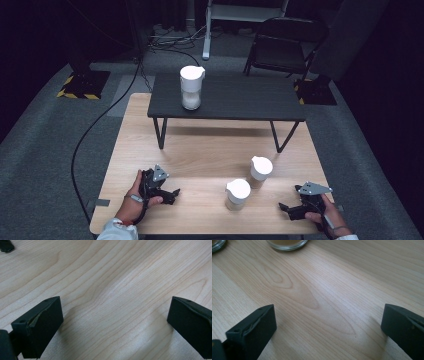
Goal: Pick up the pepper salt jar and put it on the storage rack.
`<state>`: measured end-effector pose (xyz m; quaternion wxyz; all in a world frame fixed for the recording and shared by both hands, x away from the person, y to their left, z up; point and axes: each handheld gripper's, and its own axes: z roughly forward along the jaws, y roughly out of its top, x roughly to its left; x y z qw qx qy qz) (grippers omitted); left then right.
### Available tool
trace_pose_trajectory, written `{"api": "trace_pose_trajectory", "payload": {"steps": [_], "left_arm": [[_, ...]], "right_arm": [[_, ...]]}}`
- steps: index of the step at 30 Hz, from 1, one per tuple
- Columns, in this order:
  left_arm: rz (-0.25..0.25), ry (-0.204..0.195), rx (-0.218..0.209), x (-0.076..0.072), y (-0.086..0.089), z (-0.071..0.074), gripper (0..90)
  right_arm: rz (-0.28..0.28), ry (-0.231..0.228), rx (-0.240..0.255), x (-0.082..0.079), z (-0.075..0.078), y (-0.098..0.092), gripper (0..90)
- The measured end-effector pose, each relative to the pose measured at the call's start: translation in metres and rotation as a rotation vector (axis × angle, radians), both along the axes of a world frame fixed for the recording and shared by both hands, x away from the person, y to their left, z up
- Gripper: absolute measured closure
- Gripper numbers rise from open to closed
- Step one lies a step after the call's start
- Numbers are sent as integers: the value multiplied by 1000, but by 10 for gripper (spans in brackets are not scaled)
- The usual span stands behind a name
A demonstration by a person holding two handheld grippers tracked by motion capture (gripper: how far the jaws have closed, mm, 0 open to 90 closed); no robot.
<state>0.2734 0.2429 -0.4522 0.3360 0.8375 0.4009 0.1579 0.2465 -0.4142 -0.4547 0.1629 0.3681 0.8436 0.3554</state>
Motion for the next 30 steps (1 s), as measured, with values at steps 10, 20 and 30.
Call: {"api": "trace_pose_trajectory", "payload": {"steps": [10,20,30], "left_arm": [[1,0,0,0,0,0,0],[1,0,0,0,0,0,0],[1,0,0,0,0,0,0]], "right_arm": [[9,-4,1,0,0,0,11],[22,-42,42,-10,3,2,15],[69,-69,110,-18,6,7,15]]}}
